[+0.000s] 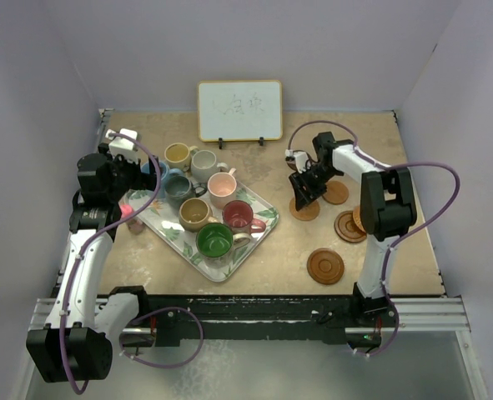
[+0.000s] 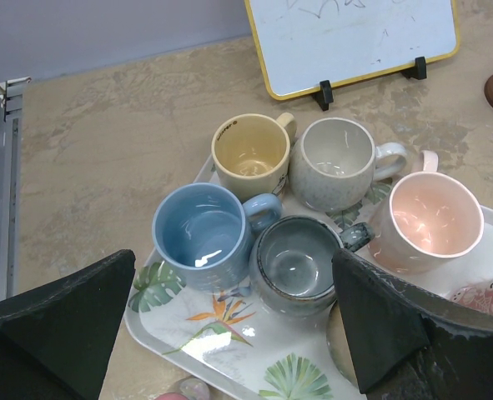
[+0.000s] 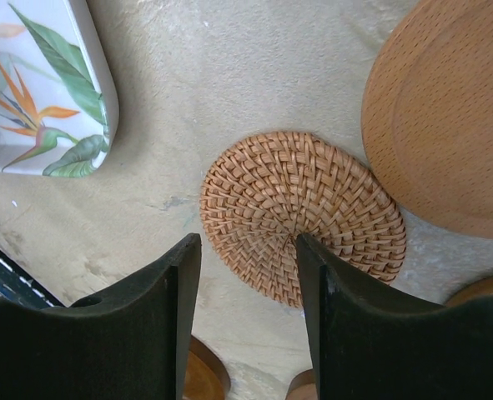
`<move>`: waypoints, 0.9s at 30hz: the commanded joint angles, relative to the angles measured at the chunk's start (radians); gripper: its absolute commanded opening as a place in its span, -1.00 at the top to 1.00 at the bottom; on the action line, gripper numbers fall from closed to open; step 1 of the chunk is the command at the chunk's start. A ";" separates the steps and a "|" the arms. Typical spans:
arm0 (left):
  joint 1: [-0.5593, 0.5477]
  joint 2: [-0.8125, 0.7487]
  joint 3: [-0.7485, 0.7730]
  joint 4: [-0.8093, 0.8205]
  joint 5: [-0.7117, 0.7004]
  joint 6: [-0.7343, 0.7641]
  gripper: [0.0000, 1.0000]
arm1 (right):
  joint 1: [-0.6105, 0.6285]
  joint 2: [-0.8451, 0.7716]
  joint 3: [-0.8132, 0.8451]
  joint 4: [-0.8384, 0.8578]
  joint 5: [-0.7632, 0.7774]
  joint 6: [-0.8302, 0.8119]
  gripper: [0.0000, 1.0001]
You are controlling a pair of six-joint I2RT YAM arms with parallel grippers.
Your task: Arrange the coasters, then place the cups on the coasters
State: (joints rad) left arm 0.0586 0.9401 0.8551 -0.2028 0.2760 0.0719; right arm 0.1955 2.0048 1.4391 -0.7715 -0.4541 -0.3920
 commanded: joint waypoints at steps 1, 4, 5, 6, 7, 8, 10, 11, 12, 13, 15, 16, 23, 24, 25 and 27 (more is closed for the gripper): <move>0.007 -0.012 0.008 0.043 0.003 0.006 -0.97 | -0.002 0.025 0.029 0.045 0.036 -0.002 -0.05; 0.007 -0.010 0.011 0.040 0.003 0.006 -0.97 | -0.002 0.017 0.017 0.039 0.031 -0.010 -0.04; 0.007 -0.011 0.012 0.040 0.003 0.006 -0.97 | -0.003 0.011 0.007 0.040 0.031 -0.017 -0.04; 0.008 -0.012 0.012 0.039 0.003 0.006 -0.97 | -0.003 0.004 -0.005 0.044 0.036 -0.024 -0.03; 0.009 -0.012 0.013 0.039 0.003 0.006 -0.97 | -0.002 -0.006 -0.020 0.046 0.038 -0.029 -0.02; 0.009 -0.012 0.012 0.039 0.003 0.006 -0.97 | -0.002 -0.014 -0.038 0.045 0.036 -0.034 -0.02; 0.008 -0.011 0.013 0.039 0.004 0.006 -0.97 | -0.003 -0.037 -0.077 0.044 0.034 -0.045 -0.01; 0.008 -0.012 0.013 0.039 0.004 0.005 -0.97 | -0.002 -0.049 -0.094 0.043 0.034 -0.051 -0.01; 0.007 -0.012 0.013 0.039 0.005 0.006 -0.97 | -0.002 -0.060 -0.111 0.042 0.033 -0.056 -0.01; 0.008 -0.011 0.013 0.039 0.006 0.004 -0.97 | -0.002 -0.073 -0.126 0.038 0.032 -0.061 0.00; 0.008 -0.010 0.011 0.038 0.006 0.005 -0.97 | -0.002 -0.097 -0.152 0.033 0.032 -0.065 -0.01; 0.008 -0.011 0.011 0.039 0.006 0.004 -0.97 | -0.003 -0.105 -0.163 0.033 0.033 -0.066 0.00; 0.007 -0.015 0.008 0.040 0.007 0.002 -0.97 | -0.002 -0.098 -0.131 0.031 0.015 -0.051 -0.01; 0.008 -0.016 0.008 0.037 0.006 0.004 -0.97 | -0.002 -0.093 -0.121 0.027 0.009 -0.047 -0.02; 0.008 -0.019 0.008 0.036 0.005 0.005 -0.97 | -0.002 -0.090 -0.110 0.021 0.005 -0.045 -0.02; 0.009 -0.021 0.008 0.033 0.005 0.006 -0.97 | -0.003 -0.087 -0.087 0.004 -0.009 -0.042 -0.04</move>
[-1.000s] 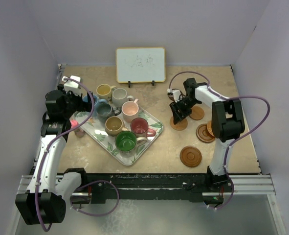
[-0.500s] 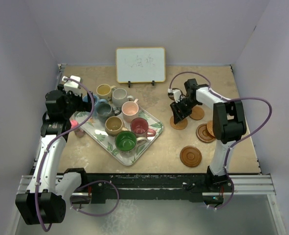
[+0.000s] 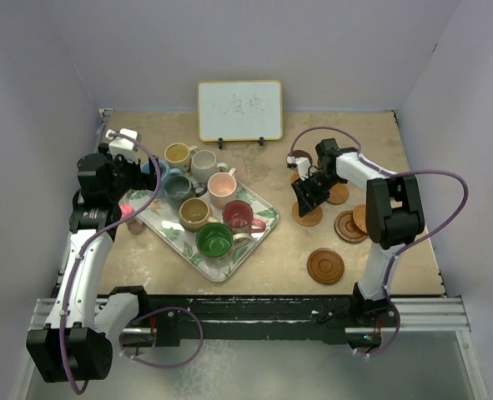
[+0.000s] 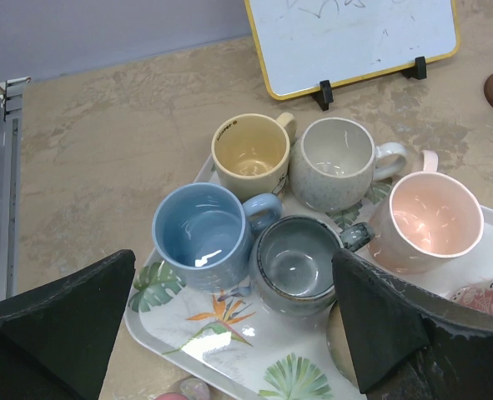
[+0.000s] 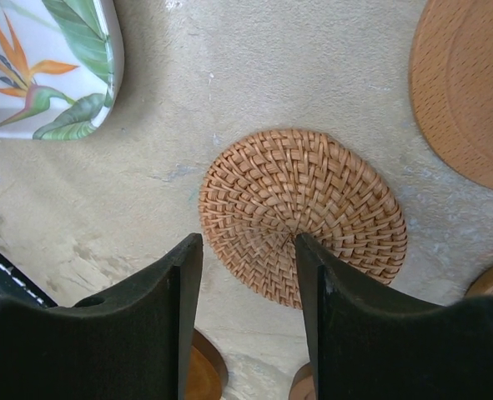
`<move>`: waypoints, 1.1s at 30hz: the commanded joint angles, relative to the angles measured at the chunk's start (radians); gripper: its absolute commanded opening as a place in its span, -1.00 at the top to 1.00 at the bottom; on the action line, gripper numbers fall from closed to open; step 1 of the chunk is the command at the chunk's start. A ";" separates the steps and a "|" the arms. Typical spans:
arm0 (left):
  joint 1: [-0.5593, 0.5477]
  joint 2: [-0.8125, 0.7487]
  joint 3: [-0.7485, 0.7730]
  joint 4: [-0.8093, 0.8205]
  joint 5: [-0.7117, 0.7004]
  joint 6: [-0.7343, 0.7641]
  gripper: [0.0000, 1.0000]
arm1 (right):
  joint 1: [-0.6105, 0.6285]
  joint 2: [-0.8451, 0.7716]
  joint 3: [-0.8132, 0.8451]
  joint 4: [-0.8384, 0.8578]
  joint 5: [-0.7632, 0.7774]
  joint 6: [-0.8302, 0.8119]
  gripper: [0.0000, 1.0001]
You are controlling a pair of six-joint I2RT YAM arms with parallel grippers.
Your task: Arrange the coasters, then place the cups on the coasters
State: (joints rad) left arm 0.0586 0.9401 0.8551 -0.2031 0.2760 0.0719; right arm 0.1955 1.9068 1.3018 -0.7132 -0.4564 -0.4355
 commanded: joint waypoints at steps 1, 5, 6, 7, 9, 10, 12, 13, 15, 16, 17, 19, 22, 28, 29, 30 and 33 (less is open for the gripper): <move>0.009 -0.021 0.006 0.032 0.004 0.006 -0.97 | -0.002 0.013 0.064 -0.067 -0.019 0.002 -0.05; 0.011 -0.023 0.007 0.031 0.004 0.006 -0.97 | -0.004 0.011 0.117 -0.124 -0.081 0.015 -0.15; 0.012 -0.023 0.007 0.031 0.005 0.005 -0.97 | -0.006 0.005 0.129 -0.128 -0.089 0.025 -0.17; 0.012 -0.023 0.007 0.031 0.005 0.006 -0.97 | -0.010 0.002 0.139 -0.130 -0.097 0.032 -0.19; 0.011 -0.024 0.007 0.033 0.005 0.006 -0.97 | -0.021 -0.001 0.163 -0.135 -0.110 0.045 -0.22; 0.012 -0.022 0.007 0.033 0.005 0.006 -0.97 | -0.026 -0.001 0.178 -0.138 -0.117 0.053 -0.23; 0.012 -0.022 0.007 0.034 0.006 0.006 -0.97 | -0.042 0.001 0.210 -0.145 -0.128 0.064 -0.25; 0.012 -0.021 0.007 0.034 0.006 0.006 -0.97 | -0.052 0.003 0.227 -0.145 -0.131 0.072 -0.26; 0.013 -0.019 0.008 0.036 0.006 0.005 -0.97 | -0.077 0.010 0.264 -0.140 -0.129 0.087 -0.27; 0.012 -0.018 0.008 0.037 0.006 0.006 -0.97 | -0.090 0.013 0.281 -0.135 -0.126 0.097 -0.28; 0.013 -0.019 0.009 0.037 0.006 0.006 -0.97 | -0.104 0.018 0.298 -0.128 -0.117 0.106 -0.28; 0.012 -0.019 0.010 0.037 0.008 0.005 -0.97 | -0.127 0.035 0.329 -0.115 -0.098 0.126 -0.29; 0.012 -0.019 0.010 0.037 0.009 0.006 -0.97 | -0.154 0.066 0.371 -0.089 -0.053 0.160 -0.30; 0.012 -0.015 0.013 0.036 0.012 0.006 -0.97 | -0.183 0.125 0.421 -0.017 0.049 0.218 -0.29; 0.012 -0.013 0.013 0.036 0.013 0.005 -0.97 | -0.186 0.136 0.429 -0.008 0.060 0.222 -0.29; 0.012 -0.011 0.014 0.036 0.014 0.006 -0.97 | -0.188 0.147 0.436 0.003 0.069 0.229 -0.29; 0.013 -0.007 0.017 0.034 0.014 0.005 -0.97 | -0.198 0.178 0.462 0.029 0.083 0.233 -0.29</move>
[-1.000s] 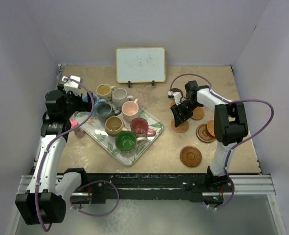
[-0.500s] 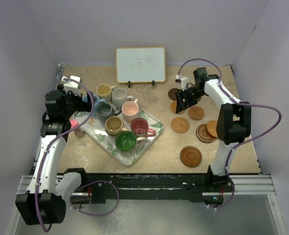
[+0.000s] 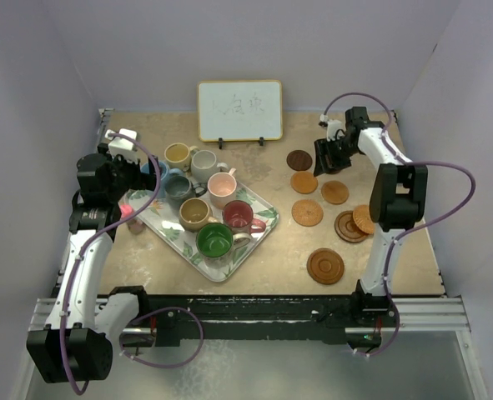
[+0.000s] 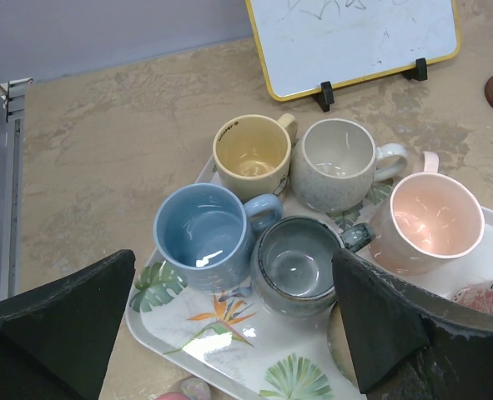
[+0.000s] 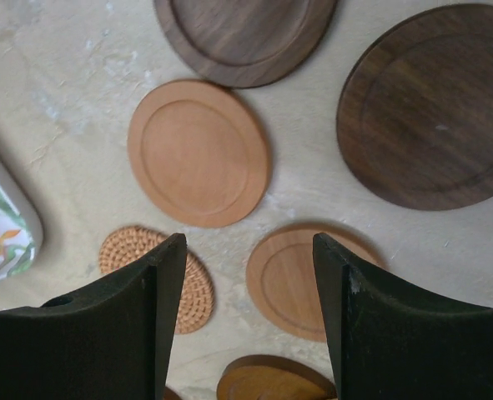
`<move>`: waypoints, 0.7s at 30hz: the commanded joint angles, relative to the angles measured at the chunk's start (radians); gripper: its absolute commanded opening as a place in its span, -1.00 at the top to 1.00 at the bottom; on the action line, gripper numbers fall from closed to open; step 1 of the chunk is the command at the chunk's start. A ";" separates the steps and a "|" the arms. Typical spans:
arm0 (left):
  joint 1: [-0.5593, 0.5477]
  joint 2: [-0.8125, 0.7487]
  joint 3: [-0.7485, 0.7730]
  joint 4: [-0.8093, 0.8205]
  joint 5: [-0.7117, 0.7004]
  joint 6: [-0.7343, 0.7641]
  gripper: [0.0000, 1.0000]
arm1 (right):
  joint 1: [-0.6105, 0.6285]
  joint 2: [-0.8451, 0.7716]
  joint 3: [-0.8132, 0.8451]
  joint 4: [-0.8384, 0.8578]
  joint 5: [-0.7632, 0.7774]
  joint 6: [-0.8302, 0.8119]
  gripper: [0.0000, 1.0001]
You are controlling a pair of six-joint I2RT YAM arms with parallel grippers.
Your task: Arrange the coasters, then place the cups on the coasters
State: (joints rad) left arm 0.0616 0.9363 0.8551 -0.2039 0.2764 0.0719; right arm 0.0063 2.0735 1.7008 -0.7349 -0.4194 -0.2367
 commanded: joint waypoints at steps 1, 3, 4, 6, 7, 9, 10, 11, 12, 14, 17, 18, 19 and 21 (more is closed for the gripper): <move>0.009 -0.002 0.019 0.034 0.015 0.005 -0.97 | -0.011 0.022 0.074 0.054 0.048 0.035 -0.29; 0.009 0.003 0.021 0.032 0.015 0.007 -0.97 | -0.017 0.049 0.101 0.058 0.052 0.036 -0.29; 0.009 0.005 0.023 0.030 0.015 0.007 -0.97 | -0.018 0.060 0.111 0.059 0.053 0.036 -0.29; 0.009 0.010 0.028 0.028 0.015 0.009 -0.97 | -0.021 0.086 0.130 0.060 0.056 0.036 -0.29; 0.009 0.011 0.031 0.028 0.015 0.010 -0.97 | -0.024 0.094 0.136 0.064 0.057 0.037 -0.29; 0.010 0.017 0.034 0.027 0.015 0.012 -0.97 | -0.026 0.110 0.148 0.072 0.059 0.039 -0.29; 0.009 0.018 0.036 0.026 0.015 0.012 -0.97 | -0.027 0.119 0.154 0.075 0.059 0.040 -0.29; 0.009 0.021 0.038 0.026 0.015 0.014 -0.97 | -0.028 0.126 0.160 0.080 0.060 0.042 -0.29; 0.009 0.022 0.041 0.026 0.015 0.015 -0.97 | -0.028 0.134 0.166 0.083 0.062 0.042 -0.29; 0.009 0.028 0.045 0.025 0.015 0.015 -0.97 | -0.029 0.152 0.186 0.083 0.062 0.044 -0.29; 0.009 0.035 0.049 0.024 0.015 0.017 -0.97 | -0.029 0.184 0.227 0.079 0.059 0.043 -0.29; 0.009 0.035 0.049 0.022 0.015 0.018 -0.97 | -0.030 0.196 0.244 0.077 0.064 0.043 -0.29; 0.009 0.036 0.051 0.020 0.015 0.018 -0.97 | -0.030 0.211 0.260 0.075 0.068 0.044 -0.29; 0.009 0.038 0.053 0.015 0.014 0.020 -0.97 | -0.031 0.235 0.294 0.069 0.077 0.041 -0.29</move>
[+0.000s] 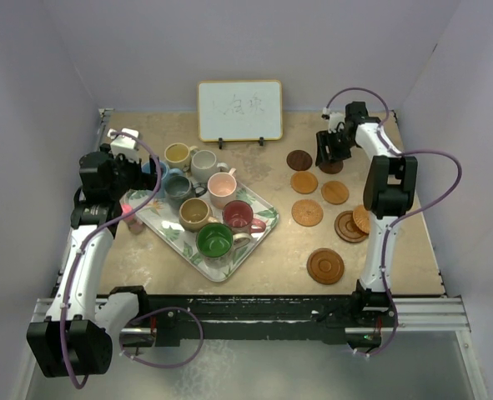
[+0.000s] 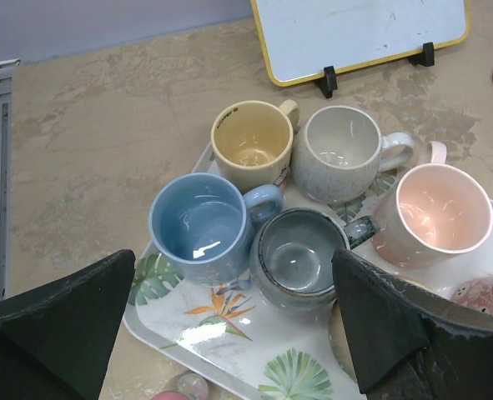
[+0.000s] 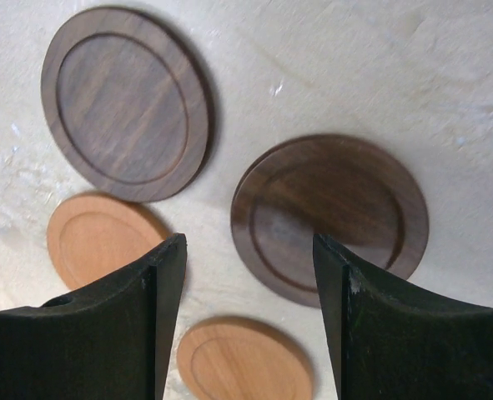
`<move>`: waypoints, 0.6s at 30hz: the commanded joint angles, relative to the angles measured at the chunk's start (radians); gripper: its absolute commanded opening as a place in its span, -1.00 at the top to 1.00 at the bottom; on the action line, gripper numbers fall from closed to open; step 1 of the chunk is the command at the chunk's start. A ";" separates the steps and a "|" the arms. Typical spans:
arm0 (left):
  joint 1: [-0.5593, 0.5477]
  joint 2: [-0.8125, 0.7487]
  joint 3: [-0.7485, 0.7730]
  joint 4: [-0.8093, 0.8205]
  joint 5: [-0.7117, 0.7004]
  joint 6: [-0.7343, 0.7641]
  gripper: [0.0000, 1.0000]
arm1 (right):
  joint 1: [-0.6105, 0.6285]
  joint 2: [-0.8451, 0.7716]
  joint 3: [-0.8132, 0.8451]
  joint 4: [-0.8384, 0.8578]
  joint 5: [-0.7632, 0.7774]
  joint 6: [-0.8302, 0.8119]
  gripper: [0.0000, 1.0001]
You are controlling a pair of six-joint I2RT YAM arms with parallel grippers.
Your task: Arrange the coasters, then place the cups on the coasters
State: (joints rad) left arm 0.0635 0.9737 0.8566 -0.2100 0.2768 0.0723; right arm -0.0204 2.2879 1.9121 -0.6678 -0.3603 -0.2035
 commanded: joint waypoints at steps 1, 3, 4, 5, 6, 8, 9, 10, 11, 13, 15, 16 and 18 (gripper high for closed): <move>0.008 0.000 0.052 0.017 0.013 0.022 -0.97 | -0.004 0.031 0.097 0.002 0.022 0.008 -0.29; 0.007 0.000 0.054 0.010 0.011 0.025 -0.97 | -0.006 0.053 0.125 -0.004 0.027 0.008 -0.29; 0.008 0.001 0.056 0.008 0.010 0.026 -0.97 | -0.006 0.063 0.138 -0.007 0.027 0.008 -0.29; 0.007 0.000 0.058 0.005 0.009 0.027 -0.97 | -0.007 0.071 0.148 -0.011 0.027 0.006 -0.29; 0.008 0.000 0.058 0.002 0.009 0.028 -0.97 | -0.007 0.078 0.156 -0.012 0.027 0.007 -0.29; 0.008 0.000 0.061 -0.001 0.007 0.031 -0.97 | -0.007 0.089 0.171 -0.013 0.027 0.007 -0.30; 0.009 0.000 0.061 -0.002 0.007 0.031 -0.97 | -0.007 0.094 0.178 -0.015 0.029 0.008 -0.30; 0.011 0.000 0.061 -0.003 0.007 0.031 -0.97 | -0.007 0.100 0.187 -0.018 0.028 0.007 -0.30; 0.010 0.001 0.064 -0.005 0.008 0.031 -0.97 | -0.007 0.103 0.191 -0.021 0.028 0.007 -0.30; 0.012 0.000 0.064 -0.006 0.007 0.032 -0.97 | -0.007 0.105 0.191 -0.017 0.026 0.008 -0.30; 0.012 0.000 0.065 -0.007 0.008 0.031 -0.97 | -0.007 0.110 0.196 -0.016 0.025 0.008 -0.30; 0.012 0.002 0.063 -0.007 0.009 0.030 -0.97 | -0.007 0.114 0.203 -0.018 0.022 0.009 -0.30; 0.012 0.002 0.064 -0.005 0.010 0.032 -0.97 | -0.008 0.122 0.216 -0.022 0.017 0.012 -0.30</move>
State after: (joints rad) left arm 0.0654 0.9779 0.8745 -0.2344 0.2764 0.0906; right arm -0.0254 2.3913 2.0689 -0.6724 -0.3477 -0.2012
